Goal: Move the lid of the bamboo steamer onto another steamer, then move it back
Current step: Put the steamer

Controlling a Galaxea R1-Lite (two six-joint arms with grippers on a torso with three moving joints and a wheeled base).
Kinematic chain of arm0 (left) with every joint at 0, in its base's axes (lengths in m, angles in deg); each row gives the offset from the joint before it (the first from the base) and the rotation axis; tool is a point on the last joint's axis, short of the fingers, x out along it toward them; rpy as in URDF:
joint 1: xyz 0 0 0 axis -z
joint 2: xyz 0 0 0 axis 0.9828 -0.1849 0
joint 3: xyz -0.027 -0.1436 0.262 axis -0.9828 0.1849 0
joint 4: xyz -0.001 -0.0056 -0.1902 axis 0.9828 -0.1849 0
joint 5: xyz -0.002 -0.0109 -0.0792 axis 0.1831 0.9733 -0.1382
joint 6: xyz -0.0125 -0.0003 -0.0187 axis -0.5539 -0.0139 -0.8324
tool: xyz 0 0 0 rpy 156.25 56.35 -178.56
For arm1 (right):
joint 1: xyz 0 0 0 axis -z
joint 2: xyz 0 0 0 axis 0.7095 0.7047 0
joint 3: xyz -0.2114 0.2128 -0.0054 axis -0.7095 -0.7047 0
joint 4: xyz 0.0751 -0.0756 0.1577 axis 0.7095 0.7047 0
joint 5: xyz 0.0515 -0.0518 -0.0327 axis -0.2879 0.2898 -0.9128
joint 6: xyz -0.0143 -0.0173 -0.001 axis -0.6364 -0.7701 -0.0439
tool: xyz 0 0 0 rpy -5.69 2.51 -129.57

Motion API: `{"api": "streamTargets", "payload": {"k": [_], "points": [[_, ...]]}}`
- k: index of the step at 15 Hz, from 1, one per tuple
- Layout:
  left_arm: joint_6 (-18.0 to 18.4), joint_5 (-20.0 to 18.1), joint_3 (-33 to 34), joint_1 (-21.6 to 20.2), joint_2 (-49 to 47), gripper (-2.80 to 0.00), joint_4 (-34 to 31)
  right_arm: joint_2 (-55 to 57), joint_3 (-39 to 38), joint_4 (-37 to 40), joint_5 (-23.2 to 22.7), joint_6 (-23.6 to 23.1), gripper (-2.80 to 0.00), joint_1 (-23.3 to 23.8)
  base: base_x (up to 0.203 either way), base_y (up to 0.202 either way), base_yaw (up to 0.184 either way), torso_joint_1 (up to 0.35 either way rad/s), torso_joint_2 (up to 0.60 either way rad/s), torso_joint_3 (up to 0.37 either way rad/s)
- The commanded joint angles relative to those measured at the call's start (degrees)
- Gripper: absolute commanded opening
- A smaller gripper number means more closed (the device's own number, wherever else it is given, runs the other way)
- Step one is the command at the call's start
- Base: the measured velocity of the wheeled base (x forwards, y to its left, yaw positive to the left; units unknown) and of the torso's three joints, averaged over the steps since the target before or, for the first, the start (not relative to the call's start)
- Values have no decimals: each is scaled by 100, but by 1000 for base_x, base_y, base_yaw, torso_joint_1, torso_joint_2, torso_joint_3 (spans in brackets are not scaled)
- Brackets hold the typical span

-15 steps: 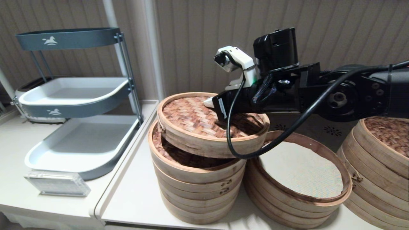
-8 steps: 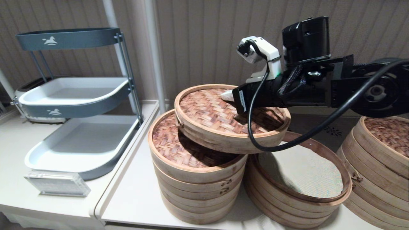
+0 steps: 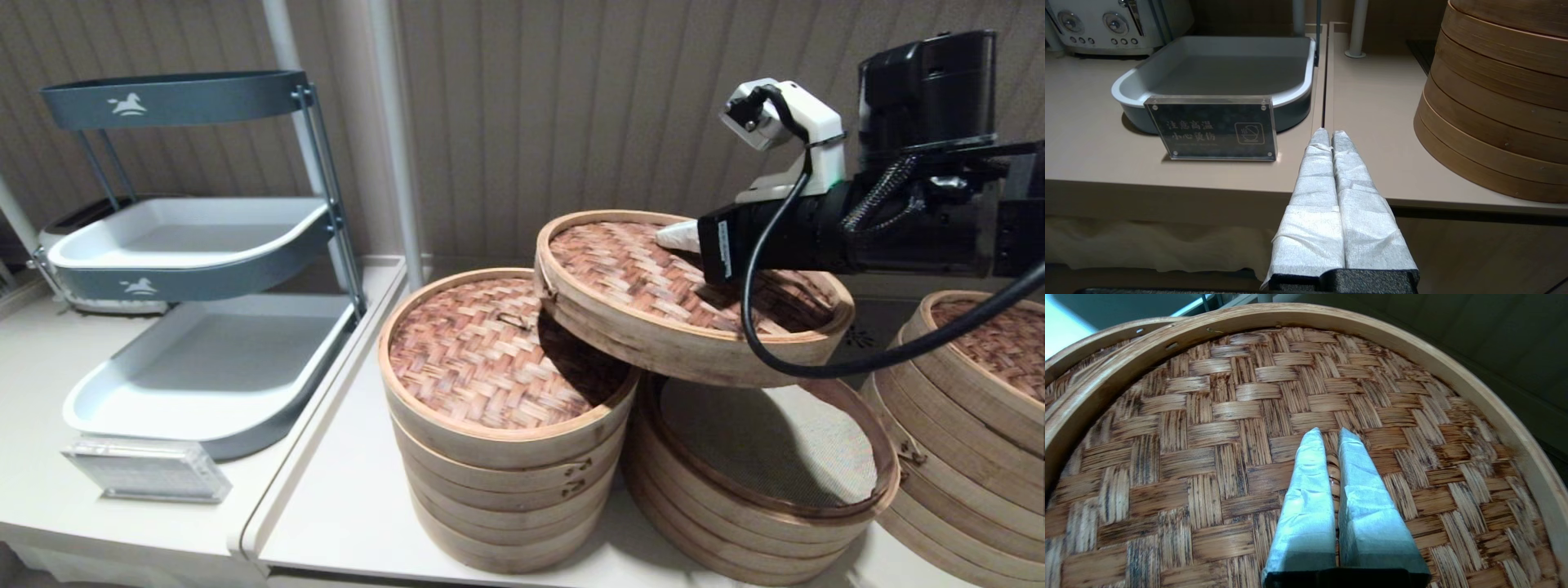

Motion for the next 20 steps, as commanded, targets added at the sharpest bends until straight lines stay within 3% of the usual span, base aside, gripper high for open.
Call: {"api": "streamTargets", "payload": {"k": [1, 10, 14, 20], "points": [[0, 0, 158, 0, 2, -280, 4, -438, -287, 15, -18, -11, -280, 260, 0, 0, 0, 0, 0, 0], [0, 0, 158, 0, 2, -280, 4, -1363, -1475, -8, -65, -48, -280, 1199, 0, 0, 0, 0, 0, 0], [0, 0, 158, 0, 2, -280, 4, -1403, -1829, -20, -80, -34, -280, 1420, 0, 0, 0, 0, 0, 0], [0, 0, 158, 0, 2, -280, 4, -1390, -2328, -632, -166, -46, -280, 1712, 0, 0, 0, 0, 0, 0]]}}
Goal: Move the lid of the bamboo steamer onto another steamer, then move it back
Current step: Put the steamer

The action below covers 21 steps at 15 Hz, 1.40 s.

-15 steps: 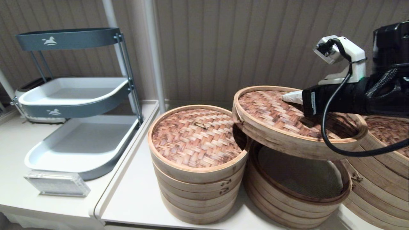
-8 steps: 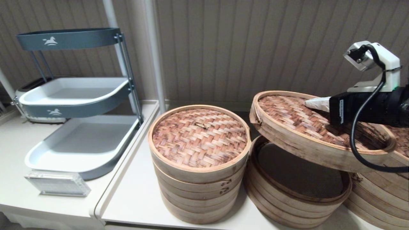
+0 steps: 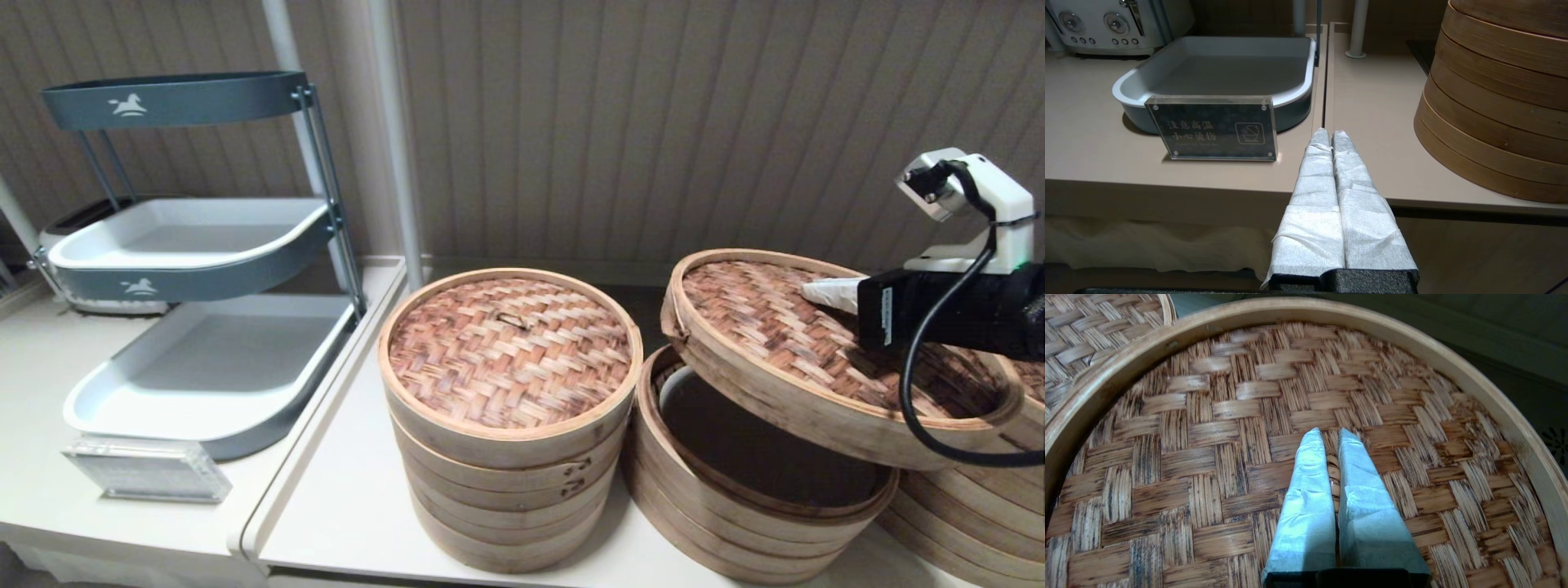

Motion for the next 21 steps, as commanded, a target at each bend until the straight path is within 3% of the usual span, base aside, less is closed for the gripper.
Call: {"api": "streamTargets", "payload": {"k": [1, 10, 21], "points": [[2, 2, 158, 0, 2, -280, 4, 18, -234, -157, -32, -16, -280, 184, 0, 0, 0, 0, 0, 0], [2, 2, 158, 0, 2, -280, 4, 448, -527, -438, -38, -18, -280, 241, 0, 0, 0, 0, 0, 0], [2, 2, 158, 0, 2, -280, 4, 890, -983, -1303, -47, -71, -280, 346, 0, 0, 0, 0, 0, 0]]}}
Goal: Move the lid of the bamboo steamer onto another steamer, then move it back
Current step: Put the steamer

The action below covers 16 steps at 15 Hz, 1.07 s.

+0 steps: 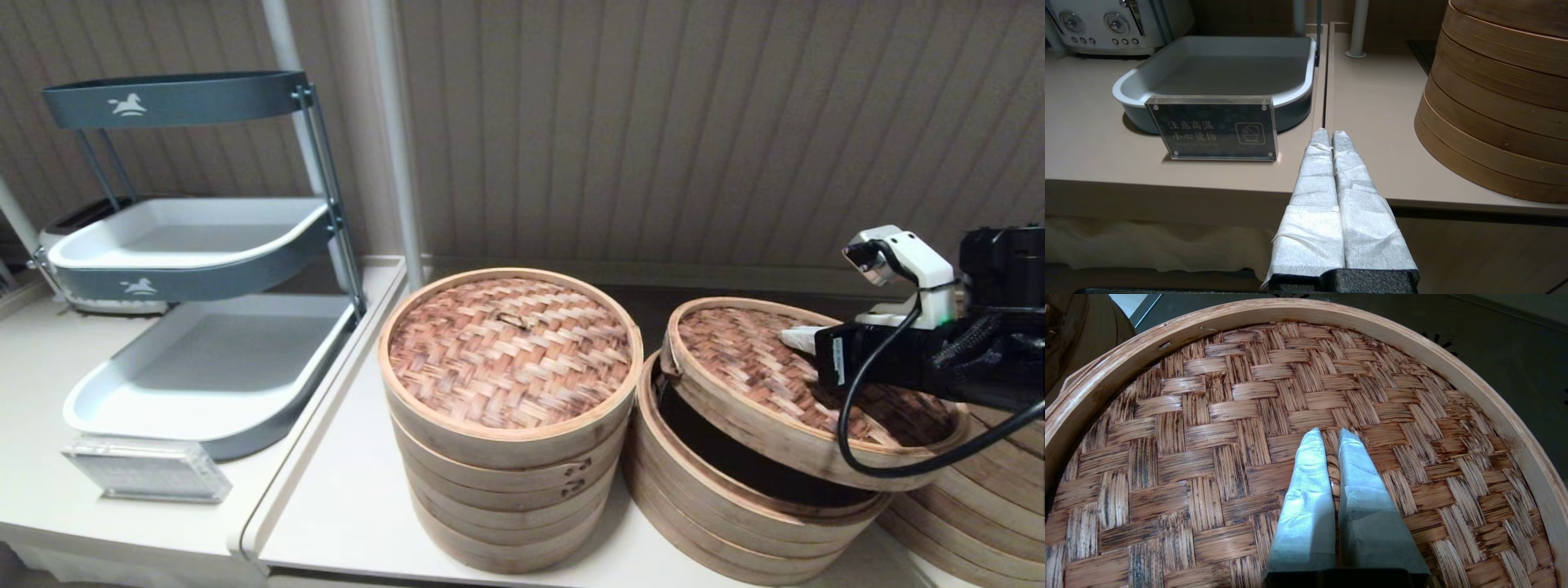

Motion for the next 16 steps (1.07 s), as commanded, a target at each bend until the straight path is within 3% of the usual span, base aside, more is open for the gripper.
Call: {"api": "streamTargets", "payload": {"k": [1, 16], "points": [[0, 0, 158, 0, 2, -280, 4, 112, -18, -27, -8, -5, -280, -7, 0, 0, 0, 0, 0, 0], [8, 0, 158, 0, 2, -280, 4, 143, -486, -67, -24, 8, -280, -218, 0, 0, 0, 0, 0, 0]]}}
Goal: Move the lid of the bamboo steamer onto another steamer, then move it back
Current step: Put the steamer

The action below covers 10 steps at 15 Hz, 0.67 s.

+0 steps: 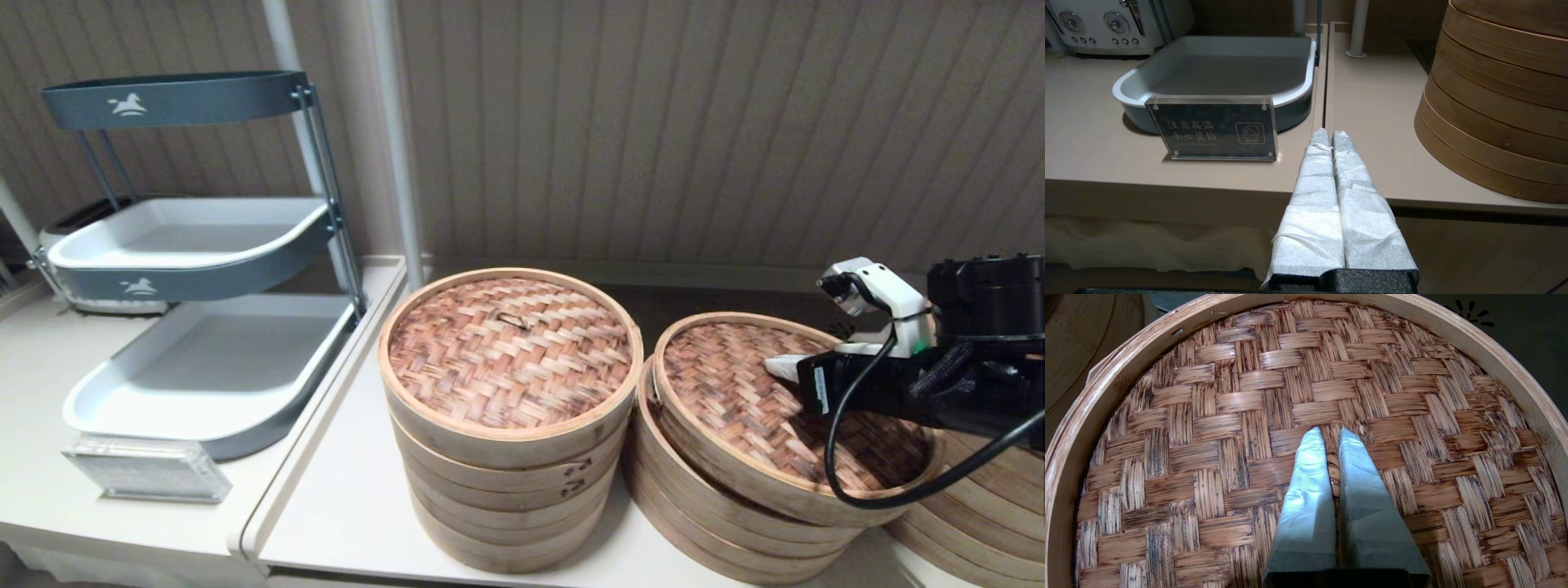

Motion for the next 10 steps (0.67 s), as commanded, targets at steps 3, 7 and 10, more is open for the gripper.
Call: {"api": "streamTargets", "payload": {"k": [3, 7, 10], "points": [[-1, 0, 158, 0, 2, -280, 4, 73, -240, -435, -12, 3, -280, -90, 0, 0, 0, 0, 0, 0], [-1, 0, 158, 0, 2, -280, 4, 224, -155, -595, -9, 9, -280, -167, 0, 0, 0, 0, 0, 0], [-1, 0, 158, 0, 2, -280, 4, 347, -115, -608, 7, 25, -280, -243, 0, 0, 0, 0, 0, 0]]}}
